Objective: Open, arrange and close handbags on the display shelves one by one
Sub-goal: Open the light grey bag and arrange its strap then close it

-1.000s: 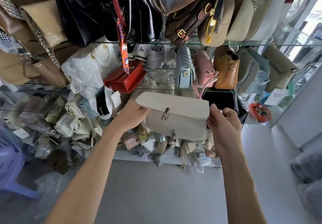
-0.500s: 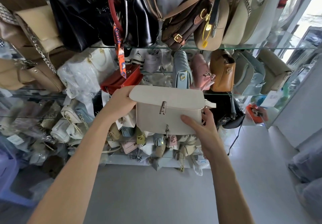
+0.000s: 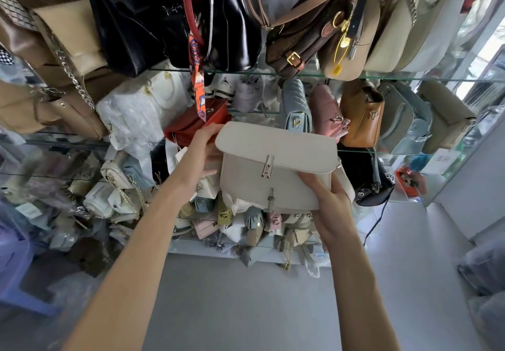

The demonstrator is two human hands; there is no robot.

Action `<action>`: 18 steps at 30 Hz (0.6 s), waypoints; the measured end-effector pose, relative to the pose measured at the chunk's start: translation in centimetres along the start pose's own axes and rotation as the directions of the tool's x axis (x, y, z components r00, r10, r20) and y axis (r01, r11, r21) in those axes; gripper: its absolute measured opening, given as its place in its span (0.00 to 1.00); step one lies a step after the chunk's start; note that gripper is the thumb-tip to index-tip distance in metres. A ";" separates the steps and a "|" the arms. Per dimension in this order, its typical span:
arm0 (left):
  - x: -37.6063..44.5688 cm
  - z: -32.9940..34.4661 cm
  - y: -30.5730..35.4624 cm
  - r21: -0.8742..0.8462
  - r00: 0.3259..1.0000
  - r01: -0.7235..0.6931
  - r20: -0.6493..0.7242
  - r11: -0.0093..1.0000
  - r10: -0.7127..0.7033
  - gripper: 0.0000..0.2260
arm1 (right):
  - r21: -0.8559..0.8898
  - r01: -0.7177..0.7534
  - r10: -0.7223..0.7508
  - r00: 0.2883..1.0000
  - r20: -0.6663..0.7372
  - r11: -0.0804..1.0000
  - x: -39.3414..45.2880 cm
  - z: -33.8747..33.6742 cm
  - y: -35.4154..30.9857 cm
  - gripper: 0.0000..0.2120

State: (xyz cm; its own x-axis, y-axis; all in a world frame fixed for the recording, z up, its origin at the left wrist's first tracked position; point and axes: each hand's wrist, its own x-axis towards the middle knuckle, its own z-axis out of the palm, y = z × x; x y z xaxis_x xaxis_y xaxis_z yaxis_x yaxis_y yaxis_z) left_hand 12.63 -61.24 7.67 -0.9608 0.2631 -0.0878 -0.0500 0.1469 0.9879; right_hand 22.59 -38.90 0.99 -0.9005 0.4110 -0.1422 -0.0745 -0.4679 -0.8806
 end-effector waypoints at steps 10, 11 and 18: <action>1.1 4.1 -0.7 -0.146 0.998 0.059 -0.006 0.988 -0.061 0.22 | 0.227 -0.046 0.035 0.998 0.052 0.973 1.7 0.2 -0.4 0.30; 1.3 4.3 -0.7 -0.131 0.998 0.053 -0.025 0.990 -0.056 0.24 | 0.243 -0.039 0.021 0.997 0.076 0.969 1.6 0.2 -0.2 0.31; 1.3 5.1 0.0 0.058 0.999 -0.026 -0.040 0.998 0.029 0.43 | 0.321 0.005 -0.027 0.998 0.064 0.947 0.9 0.5 0.4 0.33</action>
State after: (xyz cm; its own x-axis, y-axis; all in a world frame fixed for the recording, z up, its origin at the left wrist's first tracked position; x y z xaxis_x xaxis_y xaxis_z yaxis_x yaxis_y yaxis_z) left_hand 12.82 -56.06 6.94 -0.9718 0.2293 -0.0542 -0.0087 0.1949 0.9808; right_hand 21.51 -39.12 0.75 -0.9235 0.3730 -0.0891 -0.2128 -0.6918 -0.6900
